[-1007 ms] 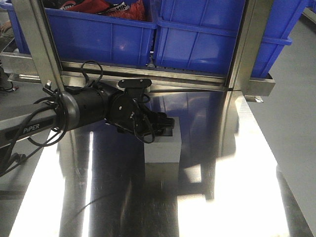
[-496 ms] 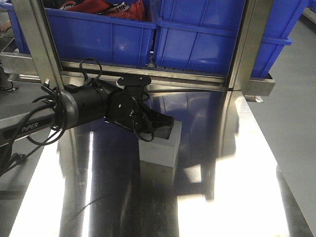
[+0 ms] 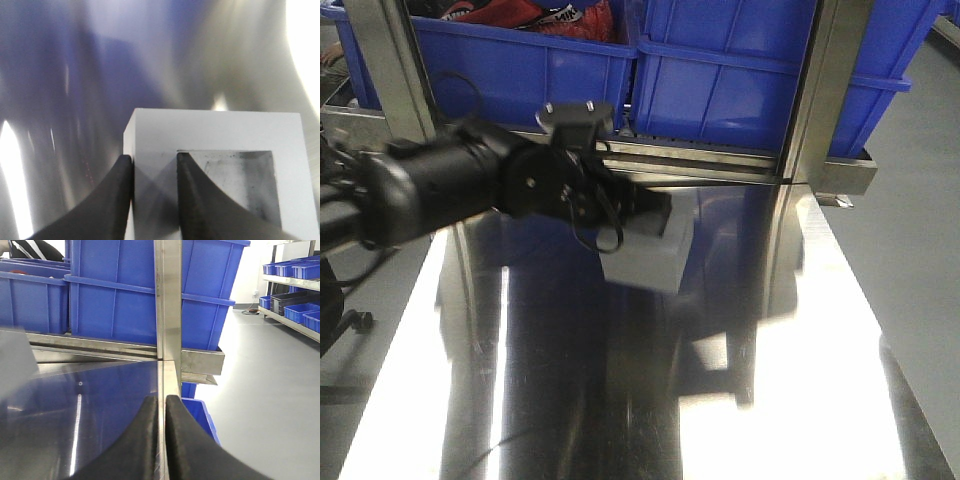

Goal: Sort gray base to blue bin
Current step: 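Close the left gripper on the block's side wall, then lift the gray block with the left gripper toward the robot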

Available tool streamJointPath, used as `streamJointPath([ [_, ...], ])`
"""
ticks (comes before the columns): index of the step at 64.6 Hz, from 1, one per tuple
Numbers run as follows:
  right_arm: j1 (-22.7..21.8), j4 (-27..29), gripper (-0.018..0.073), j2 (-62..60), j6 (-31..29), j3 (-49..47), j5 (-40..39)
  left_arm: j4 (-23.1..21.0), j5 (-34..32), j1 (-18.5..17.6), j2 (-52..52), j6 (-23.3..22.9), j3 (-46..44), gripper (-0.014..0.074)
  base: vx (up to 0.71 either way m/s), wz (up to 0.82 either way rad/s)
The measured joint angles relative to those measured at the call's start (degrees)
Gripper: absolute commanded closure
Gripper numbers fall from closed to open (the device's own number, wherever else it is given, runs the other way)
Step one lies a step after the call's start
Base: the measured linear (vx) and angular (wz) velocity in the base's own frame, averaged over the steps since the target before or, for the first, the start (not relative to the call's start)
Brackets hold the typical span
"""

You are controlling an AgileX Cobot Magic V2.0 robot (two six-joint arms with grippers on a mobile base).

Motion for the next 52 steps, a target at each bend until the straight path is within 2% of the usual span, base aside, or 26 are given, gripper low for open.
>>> streamJointPath([
  [6,0.0,0.0,0.0564,0.0,0.0,0.0,0.0,2.1,-2.0,-0.1,-5.1,0.1,1.8,0.0557,0.00,0.00],
  [15,0.0,0.0,0.0564,0.0,0.0,0.0,0.0,3.0,-4.5,-0.1,-13.6,0.2,6.3,0.0557,0.00,0.00],
  [36,0.0,0.0,0.0564,0.0,0.0,0.0,0.0,8.1,-7.9,-0.2,-35.3,0.2,22.7,0.0557,0.00,0.00],
  [52,0.0,0.0,0.0564,0.0,0.0,0.0,0.0,8.9,-14.2,-0.2,-52.2,0.2,37.9,0.0557,0.00,0.00],
])
